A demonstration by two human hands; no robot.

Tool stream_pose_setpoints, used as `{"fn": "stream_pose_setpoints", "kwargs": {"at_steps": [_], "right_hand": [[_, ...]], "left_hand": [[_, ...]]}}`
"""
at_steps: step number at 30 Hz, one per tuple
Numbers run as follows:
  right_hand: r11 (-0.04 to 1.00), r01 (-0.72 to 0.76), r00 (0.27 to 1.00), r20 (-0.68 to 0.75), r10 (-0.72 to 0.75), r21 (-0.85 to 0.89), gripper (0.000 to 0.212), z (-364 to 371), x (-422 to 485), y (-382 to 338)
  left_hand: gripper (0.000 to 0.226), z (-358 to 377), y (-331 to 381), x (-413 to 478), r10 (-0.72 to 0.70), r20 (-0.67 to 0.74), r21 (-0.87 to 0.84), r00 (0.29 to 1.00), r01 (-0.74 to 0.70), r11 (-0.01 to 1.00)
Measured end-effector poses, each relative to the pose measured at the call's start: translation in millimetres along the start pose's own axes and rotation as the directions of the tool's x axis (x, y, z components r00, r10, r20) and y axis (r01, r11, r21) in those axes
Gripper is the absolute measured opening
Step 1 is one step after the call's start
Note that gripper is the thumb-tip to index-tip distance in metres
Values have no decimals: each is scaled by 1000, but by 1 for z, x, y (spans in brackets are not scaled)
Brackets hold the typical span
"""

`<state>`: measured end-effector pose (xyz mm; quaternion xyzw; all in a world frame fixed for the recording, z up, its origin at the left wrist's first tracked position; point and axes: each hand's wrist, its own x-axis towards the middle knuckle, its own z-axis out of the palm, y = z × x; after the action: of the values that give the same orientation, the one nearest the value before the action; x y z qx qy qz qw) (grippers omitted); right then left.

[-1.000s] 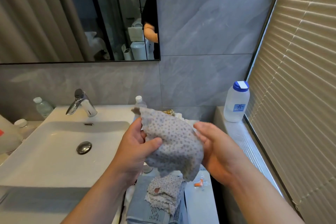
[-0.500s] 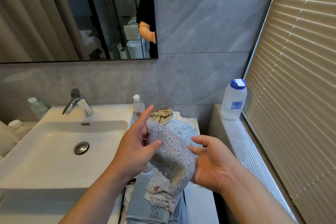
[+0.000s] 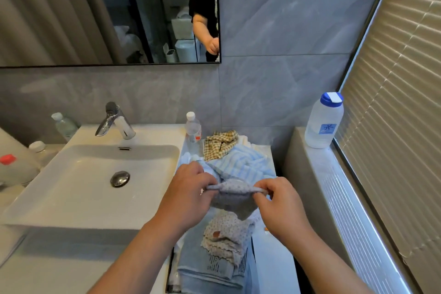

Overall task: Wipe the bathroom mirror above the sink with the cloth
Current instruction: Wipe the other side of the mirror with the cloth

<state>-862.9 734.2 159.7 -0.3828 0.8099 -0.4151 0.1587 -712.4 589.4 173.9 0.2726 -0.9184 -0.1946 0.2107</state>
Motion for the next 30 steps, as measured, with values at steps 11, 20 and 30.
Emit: {"fn": "stream_pose_setpoints", "kwargs": {"at_steps": [11, 20, 30], "right_hand": [[537, -473, 880, 345, 327, 699, 22, 77, -19, 40], [790, -566, 815, 303, 494, 236, 7, 108, 1, 84], [871, 167, 852, 512, 108, -462, 67, 114, -8, 127]], "left_hand": [[19, 56, -16, -20, -522, 420, -771, 742, 595, 226], [42, 130, -63, -47, -582, 522, -474, 624, 779, 411], [98, 157, -72, -74, -273, 550, 166, 789, 217, 962]]}}
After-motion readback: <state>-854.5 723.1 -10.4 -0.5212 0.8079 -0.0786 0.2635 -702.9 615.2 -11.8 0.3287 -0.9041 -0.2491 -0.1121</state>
